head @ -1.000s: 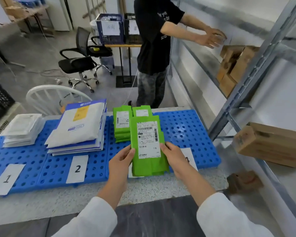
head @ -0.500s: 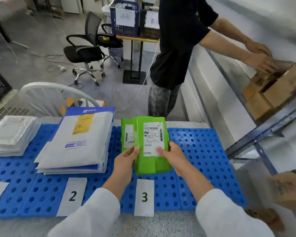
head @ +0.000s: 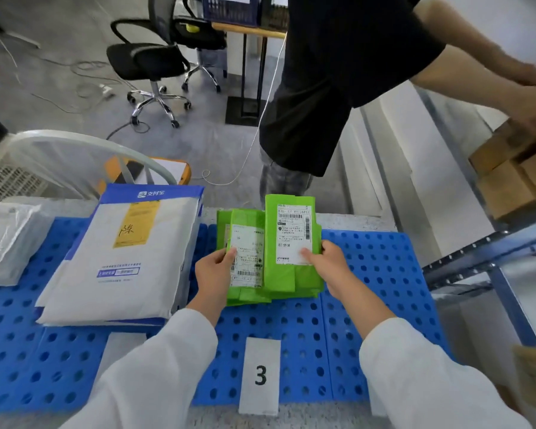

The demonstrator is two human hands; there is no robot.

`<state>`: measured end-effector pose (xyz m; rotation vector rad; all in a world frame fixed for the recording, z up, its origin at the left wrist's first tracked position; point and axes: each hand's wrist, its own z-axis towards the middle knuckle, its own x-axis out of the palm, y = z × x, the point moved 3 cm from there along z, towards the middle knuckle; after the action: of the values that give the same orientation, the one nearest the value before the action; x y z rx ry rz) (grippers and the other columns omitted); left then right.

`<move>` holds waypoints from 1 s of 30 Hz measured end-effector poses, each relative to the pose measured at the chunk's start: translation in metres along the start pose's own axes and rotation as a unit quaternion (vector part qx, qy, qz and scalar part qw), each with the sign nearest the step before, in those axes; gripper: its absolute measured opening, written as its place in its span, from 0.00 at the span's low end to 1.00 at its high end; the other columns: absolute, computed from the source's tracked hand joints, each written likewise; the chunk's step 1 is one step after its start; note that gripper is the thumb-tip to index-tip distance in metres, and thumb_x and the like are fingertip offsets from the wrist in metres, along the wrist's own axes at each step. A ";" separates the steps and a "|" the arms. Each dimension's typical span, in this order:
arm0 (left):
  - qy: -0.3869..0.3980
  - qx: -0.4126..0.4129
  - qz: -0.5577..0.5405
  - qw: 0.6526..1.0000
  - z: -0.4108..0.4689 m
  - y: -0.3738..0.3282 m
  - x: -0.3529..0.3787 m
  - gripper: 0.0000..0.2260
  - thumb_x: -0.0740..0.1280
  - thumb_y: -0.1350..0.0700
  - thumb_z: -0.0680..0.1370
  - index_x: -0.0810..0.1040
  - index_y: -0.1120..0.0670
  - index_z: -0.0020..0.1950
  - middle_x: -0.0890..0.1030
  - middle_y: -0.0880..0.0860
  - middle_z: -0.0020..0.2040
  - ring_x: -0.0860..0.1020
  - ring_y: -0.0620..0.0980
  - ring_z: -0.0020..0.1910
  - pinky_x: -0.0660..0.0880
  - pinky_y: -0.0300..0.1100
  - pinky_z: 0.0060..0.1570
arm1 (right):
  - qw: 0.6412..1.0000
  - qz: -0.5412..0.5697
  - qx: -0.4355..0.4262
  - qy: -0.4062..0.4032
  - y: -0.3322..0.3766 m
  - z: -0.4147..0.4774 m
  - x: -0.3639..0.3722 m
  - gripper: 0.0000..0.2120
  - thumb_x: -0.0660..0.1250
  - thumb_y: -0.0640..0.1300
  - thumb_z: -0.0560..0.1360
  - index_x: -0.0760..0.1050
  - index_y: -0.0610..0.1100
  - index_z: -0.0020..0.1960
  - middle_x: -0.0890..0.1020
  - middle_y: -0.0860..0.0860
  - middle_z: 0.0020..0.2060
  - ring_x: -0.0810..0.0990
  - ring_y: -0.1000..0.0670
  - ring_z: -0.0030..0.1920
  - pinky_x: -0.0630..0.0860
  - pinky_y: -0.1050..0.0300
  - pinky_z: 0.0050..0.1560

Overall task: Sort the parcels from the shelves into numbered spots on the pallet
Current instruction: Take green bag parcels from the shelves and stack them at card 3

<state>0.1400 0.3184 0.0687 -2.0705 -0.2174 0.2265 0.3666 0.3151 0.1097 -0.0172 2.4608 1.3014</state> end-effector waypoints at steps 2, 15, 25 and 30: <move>-0.019 -0.005 0.006 1.000 0.010 0.003 0.001 0.12 0.69 0.54 0.78 0.73 0.50 0.34 0.73 0.50 0.37 0.69 0.48 0.37 0.65 0.32 0.36 | 1.000 -0.010 0.000 -0.012 -0.002 0.012 -0.007 0.11 0.67 0.41 0.77 0.74 0.44 0.59 0.80 0.49 0.56 0.79 0.50 0.50 0.77 0.55 0.50; -0.101 0.023 0.079 0.991 0.025 0.010 0.001 0.06 0.68 0.53 0.78 0.79 0.56 0.45 0.79 0.53 0.40 0.76 0.50 0.41 0.72 0.42 0.46 | 0.968 -0.240 -0.021 -0.069 -0.023 0.044 0.002 0.24 0.70 0.49 0.73 0.68 0.43 0.65 0.68 0.45 0.62 0.66 0.45 0.65 0.68 0.49 0.62; -0.079 0.100 0.202 0.971 0.023 -0.019 0.004 0.13 0.68 0.52 0.77 0.77 0.51 0.61 0.76 0.49 0.62 0.75 0.52 0.61 0.70 0.50 0.64 | 0.945 -0.309 -0.107 -0.015 -0.002 0.022 0.004 0.28 0.69 0.48 0.75 0.63 0.40 0.71 0.67 0.45 0.66 0.70 0.47 0.64 0.68 0.55 0.61; 0.009 0.249 0.319 0.914 0.001 -0.064 0.030 0.18 0.69 0.54 0.76 0.74 0.50 0.66 0.74 0.48 0.65 0.71 0.50 0.66 0.59 0.49 0.71 | 0.887 -0.414 -0.206 -0.013 0.045 -0.001 -0.006 0.28 0.67 0.51 0.77 0.63 0.41 0.71 0.68 0.46 0.67 0.70 0.44 0.66 0.68 0.49 0.66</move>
<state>0.1651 0.3574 0.1216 -1.5671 0.4982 0.5923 0.3643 0.3392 0.1485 -1.0218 1.7327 1.3248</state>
